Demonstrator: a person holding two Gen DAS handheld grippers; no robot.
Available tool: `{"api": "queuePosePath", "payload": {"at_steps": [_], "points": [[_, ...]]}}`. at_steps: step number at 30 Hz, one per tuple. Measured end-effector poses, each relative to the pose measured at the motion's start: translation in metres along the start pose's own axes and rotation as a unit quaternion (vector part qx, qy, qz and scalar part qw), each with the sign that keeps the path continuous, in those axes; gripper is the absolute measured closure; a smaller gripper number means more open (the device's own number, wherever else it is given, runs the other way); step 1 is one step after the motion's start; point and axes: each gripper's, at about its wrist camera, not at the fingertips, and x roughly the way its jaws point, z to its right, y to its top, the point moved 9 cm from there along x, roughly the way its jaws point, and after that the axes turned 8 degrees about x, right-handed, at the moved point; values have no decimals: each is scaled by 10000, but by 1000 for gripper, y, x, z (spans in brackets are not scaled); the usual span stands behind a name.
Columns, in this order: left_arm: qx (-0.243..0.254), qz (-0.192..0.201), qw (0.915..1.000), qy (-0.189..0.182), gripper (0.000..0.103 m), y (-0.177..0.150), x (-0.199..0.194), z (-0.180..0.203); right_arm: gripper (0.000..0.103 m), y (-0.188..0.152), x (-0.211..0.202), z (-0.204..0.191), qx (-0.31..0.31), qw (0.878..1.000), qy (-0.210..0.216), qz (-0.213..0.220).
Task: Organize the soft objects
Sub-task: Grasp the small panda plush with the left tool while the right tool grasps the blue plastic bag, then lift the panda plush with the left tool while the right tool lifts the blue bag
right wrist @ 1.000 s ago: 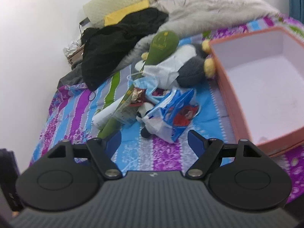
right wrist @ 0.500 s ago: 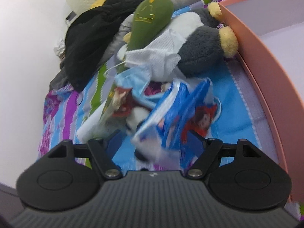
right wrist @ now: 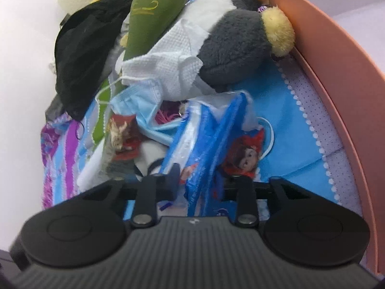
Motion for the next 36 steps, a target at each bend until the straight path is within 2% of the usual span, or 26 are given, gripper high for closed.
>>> {"api": "queuePosePath", "payload": {"at_steps": [2, 7, 13, 18, 27, 30, 33, 36], "points": [[-102, 126, 9999, 34, 77, -3, -3, -2, 83, -2, -2, -2, -25, 9999, 121, 46], [-292, 509, 9983, 57, 83, -11, -7, -3, 91, -10, -16, -6, -642, 9965, 308, 427], [-593, 637, 9961, 136, 87, -29, -34, -3, 93, -23, -44, 4, -778, 9946, 152, 662], [-692, 615, 9956, 174, 88, -44, -58, 1, 93, -38, -64, 4, -1253, 9893, -46, 748], [-773, 435, 9960, 103, 88, -90, -100, 13, 93, -81, -87, 20, -1627, 9838, -421, 625], [-921, 404, 9948, 137, 94, -103, -112, 13, 93, -95, -86, 25, -1878, 9795, -513, 519], [-1179, 335, 9924, 79, 94, -110, -116, 11, 91, -101, -84, 30, -1917, 9789, -504, 493], [-1232, 307, 9917, 197, 93, -114, -122, 13, 91, -102, -84, 31, -1920, 9793, -461, 434]]}}
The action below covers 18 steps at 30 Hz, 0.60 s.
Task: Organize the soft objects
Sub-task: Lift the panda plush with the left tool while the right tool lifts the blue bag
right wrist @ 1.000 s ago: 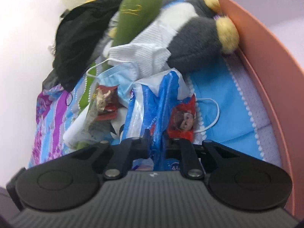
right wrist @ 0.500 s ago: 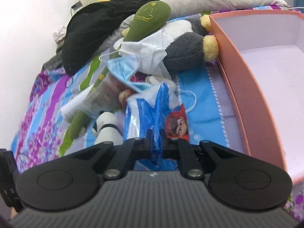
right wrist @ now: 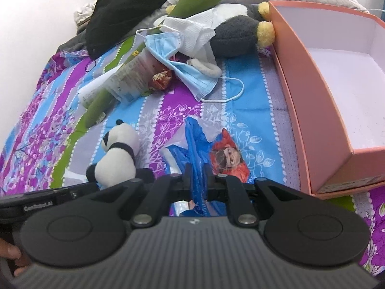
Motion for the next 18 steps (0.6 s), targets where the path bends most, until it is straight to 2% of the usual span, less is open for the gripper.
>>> {"api": "queuePosePath", "payload": {"at_steps": [2, 4, 5, 6, 7, 8, 9, 15, 18], "points": [[-64, -18, 10000, -4, 92, -1, -3, 3, 86, 1, -1, -3, -26, 10000, 67, -30], [-128, -30, 9999, 13, 90, -3, -7, 6, 72, 2, -3, -4, -63, 10000, 69, -37], [-154, -56, 9999, 34, 82, -4, -7, 7, 69, 4, -5, -5, -76, 9999, 95, -10], [-193, -60, 9998, 41, 78, -4, -9, 8, 60, 5, -7, -6, -78, 9999, 133, 18], [-241, -35, 9997, 8, 68, -4, -11, 10, 51, 6, -9, -6, -83, 9998, 163, 44], [-262, -3, 9997, -33, 61, -3, -12, 13, 48, 7, -11, -6, -98, 9998, 176, 74], [-242, 25, 9997, -51, 59, -2, -13, 15, 45, 7, -12, -5, -124, 9997, 166, 104], [-104, 38, 9999, 49, 53, 12, -6, 26, 45, -4, -4, -3, -325, 9994, 155, 6], [-60, 142, 9996, 247, 48, 23, 1, 28, 46, -10, 2, -4, -551, 9984, 94, 26]]}}
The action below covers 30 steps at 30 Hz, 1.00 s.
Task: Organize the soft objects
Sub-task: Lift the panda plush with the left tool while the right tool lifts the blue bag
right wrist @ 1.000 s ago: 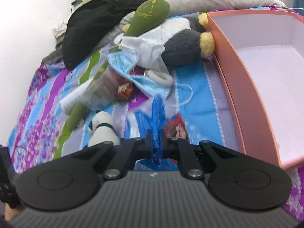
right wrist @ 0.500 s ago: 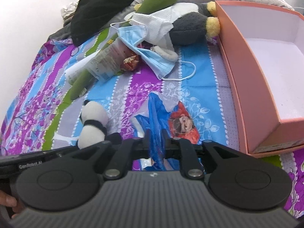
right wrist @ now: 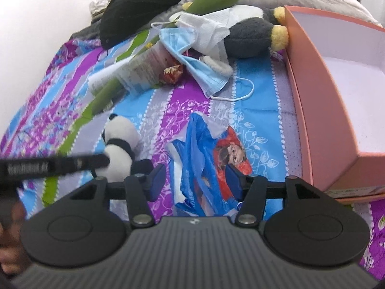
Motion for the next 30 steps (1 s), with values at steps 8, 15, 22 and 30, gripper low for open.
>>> {"api": "queuePosePath", "payload": {"at_steps": [8, 15, 22, 30], "points": [[108, -121, 9980, 615, 44, 12, 34, 0, 62, -5, 18, -2, -363, 9993, -74, -63], [428, -149, 9951, 884, 54, 4, 44, 2, 90, -5, 17, -2, -367, 9992, -143, -11], [422, -113, 9964, 729, 58, 6, 33, 2, 91, 0, 5, -7, -295, 9994, -126, 90], [536, 40, 9975, 454, 58, 27, -4, 21, 91, 21, -29, -15, -207, 9989, -34, 414]]}}
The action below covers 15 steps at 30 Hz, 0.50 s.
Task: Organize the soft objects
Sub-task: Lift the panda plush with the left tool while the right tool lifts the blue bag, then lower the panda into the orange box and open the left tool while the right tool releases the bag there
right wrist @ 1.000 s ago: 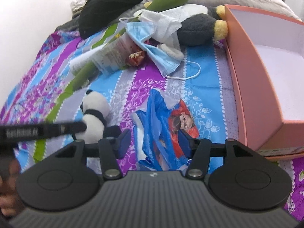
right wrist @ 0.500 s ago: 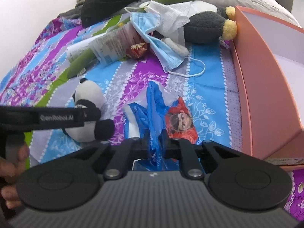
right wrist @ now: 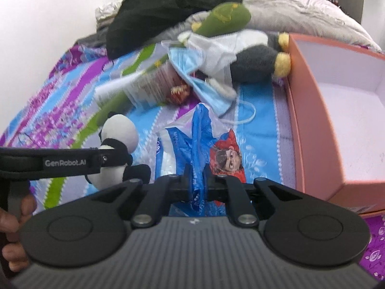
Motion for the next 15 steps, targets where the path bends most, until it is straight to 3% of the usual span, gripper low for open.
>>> {"api": "queuePosePath", "payload": {"at_steps": [6, 15], "points": [[219, 197, 9993, -223, 57, 27, -34, 20, 91, 26, -30, -7, 23, 9998, 121, 179], [562, 597, 9949, -595, 57, 77, -79, 65, 91, 80, -85, 2, 6, 9957, 30, 922]]}}
